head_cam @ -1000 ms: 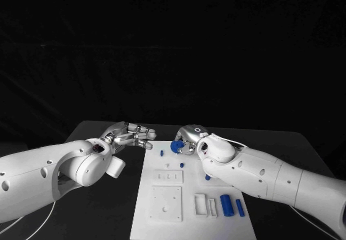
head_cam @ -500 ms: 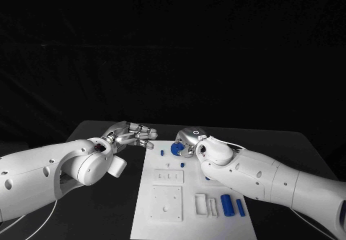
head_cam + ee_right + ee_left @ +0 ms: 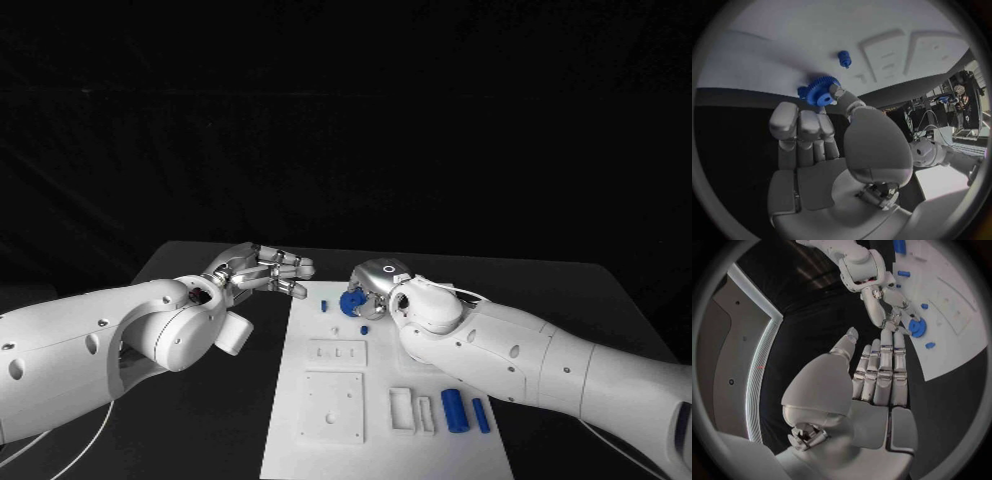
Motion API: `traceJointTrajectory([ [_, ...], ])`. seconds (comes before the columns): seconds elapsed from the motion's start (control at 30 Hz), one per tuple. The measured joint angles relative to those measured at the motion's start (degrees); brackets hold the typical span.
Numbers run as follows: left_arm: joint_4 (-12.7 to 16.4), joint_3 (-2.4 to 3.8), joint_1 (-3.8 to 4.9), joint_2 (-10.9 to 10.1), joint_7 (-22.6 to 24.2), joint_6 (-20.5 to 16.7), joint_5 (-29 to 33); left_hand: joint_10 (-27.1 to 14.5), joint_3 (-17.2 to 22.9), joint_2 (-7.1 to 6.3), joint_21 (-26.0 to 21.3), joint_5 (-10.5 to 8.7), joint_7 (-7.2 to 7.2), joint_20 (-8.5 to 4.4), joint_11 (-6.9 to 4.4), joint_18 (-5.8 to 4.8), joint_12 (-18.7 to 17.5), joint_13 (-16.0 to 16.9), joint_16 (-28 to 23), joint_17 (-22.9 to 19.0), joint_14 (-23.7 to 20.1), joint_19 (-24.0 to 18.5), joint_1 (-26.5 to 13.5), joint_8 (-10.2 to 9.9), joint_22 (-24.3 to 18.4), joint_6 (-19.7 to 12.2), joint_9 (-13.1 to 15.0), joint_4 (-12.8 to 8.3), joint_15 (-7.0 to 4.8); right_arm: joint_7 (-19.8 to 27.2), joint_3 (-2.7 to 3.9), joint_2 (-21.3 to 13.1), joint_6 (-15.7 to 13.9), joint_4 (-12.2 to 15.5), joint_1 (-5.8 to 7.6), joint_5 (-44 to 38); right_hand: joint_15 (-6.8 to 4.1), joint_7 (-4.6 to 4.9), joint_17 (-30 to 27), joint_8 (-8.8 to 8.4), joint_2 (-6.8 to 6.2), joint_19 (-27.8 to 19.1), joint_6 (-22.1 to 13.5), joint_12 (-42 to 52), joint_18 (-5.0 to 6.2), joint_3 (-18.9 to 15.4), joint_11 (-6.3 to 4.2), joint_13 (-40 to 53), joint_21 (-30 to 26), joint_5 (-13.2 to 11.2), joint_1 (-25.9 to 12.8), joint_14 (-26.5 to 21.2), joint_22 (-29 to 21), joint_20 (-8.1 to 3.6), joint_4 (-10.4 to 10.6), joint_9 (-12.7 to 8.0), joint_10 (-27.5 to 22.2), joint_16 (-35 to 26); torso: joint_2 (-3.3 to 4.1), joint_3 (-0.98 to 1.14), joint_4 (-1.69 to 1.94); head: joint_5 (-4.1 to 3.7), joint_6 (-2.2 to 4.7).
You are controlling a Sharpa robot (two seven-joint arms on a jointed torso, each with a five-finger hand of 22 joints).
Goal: Assemble the parts on the task board
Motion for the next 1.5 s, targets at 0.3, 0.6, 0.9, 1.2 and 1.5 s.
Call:
traceJointTrajectory([
  [0.3, 0.0, 0.00, 0.00, 0.0, 0.0, 0.0, 0.0, 0.0, 0.0, 0.00, 0.0, 0.00, 0.00, 0.00, 0.00, 0.00, 0.0, 0.0, 0.0, 0.0, 0.0, 0.0, 0.0, 0.0, 0.0, 0.0, 0.0, 0.0, 0.00, 0.2, -0.08, 0.5, 0.5, -1.1, -0.01, 0.1, 0.01, 0.05, -0.1, -0.17, 0.00, 0.0, 0.0, 0.0, 0.00, 0.0, 0.00, 0.0, -0.2, 0.2, 0.0, 0.0, 0.0, 0.00, 0.0, 0.0, 0.0, 0.0, 0.01, -0.03, 0.07, -0.07, 0.01],
  [0.6, 0.1, 0.00, 0.01, 0.1, -0.1, 0.0, -0.1, 0.0, 0.0, 0.00, 0.0, 0.00, 0.00, 0.00, 0.00, 0.00, 0.0, 0.0, 0.0, -0.1, -0.2, 0.0, 0.0, 0.0, -0.1, 0.0, 0.0, 0.0, 0.20, 0.8, -0.40, 1.7, 0.4, -3.1, 0.12, 0.4, 0.02, 1.08, -0.4, 0.36, -0.38, 0.0, -1.6, -1.1, -0.32, -0.9, 0.52, -1.0, -0.8, 0.2, -0.4, 0.0, 0.0, 0.00, 0.8, 0.0, -0.5, -0.5, 0.02, -0.01, 0.11, -0.03, 0.04],
  [0.9, 0.0, 0.01, 0.01, 0.1, -0.1, 0.0, -0.2, 0.0, 0.0, 0.00, 0.0, 0.00, 0.00, 0.00, 0.00, 0.00, 0.0, 0.0, 0.0, -0.1, -0.2, 0.0, 0.0, 0.0, -0.1, 0.0, 0.0, 0.0, 0.20, 1.0, -0.89, 2.0, 0.2, -4.4, -0.11, 1.4, 0.06, 1.04, -0.4, 0.20, -0.91, 0.0, -4.3, -1.5, -0.34, -4.1, 0.72, -1.7, -1.1, -0.5, -7.3, 0.0, 0.0, 0.00, 8.9, -0.2, -0.7, -0.5, 0.02, -0.01, 0.08, 0.18, -0.13],
  [1.2, 0.0, 0.01, 0.01, 0.0, -0.3, 0.0, -0.2, 0.0, 0.0, 0.00, 0.0, 0.00, 0.00, 0.00, 0.00, 0.00, 0.0, 0.0, 0.0, -0.1, -0.2, 0.0, 0.0, 0.0, -0.1, 0.0, 0.0, 0.0, 0.20, 0.9, -0.99, 1.1, 0.7, -3.9, -0.33, 2.8, 0.06, 1.17, -0.3, 0.07, -3.05, 0.0, -4.6, -1.5, -0.36, -1.8, 0.72, -1.7, -1.1, -6.0, -12.9, 0.0, 0.0, 0.00, 15.9, -0.1, -0.7, -0.5, -0.02, 0.03, -0.01, 0.34, -0.19],
  [1.5, 0.0, 0.01, 0.01, 0.0, -0.4, 0.1, -0.2, 0.0, 0.0, 0.00, 0.0, 0.00, 0.00, 0.00, 0.00, 0.00, 0.0, 0.0, 0.0, 0.0, -0.2, 0.0, 0.0, 0.0, -0.1, 0.0, 0.0, 0.0, 0.20, 0.5, -0.99, -0.1, 0.7, -2.7, -0.63, 3.5, 0.07, 1.17, -0.3, 0.08, -3.75, 0.0, -4.6, -1.5, -0.36, -2.4, 0.72, -1.8, -1.1, -6.0, -12.2, 0.0, 0.0, 0.00, 16.1, 0.0, -0.7, -0.3, -0.02, 0.06, -0.03, 0.35, -0.06],
])
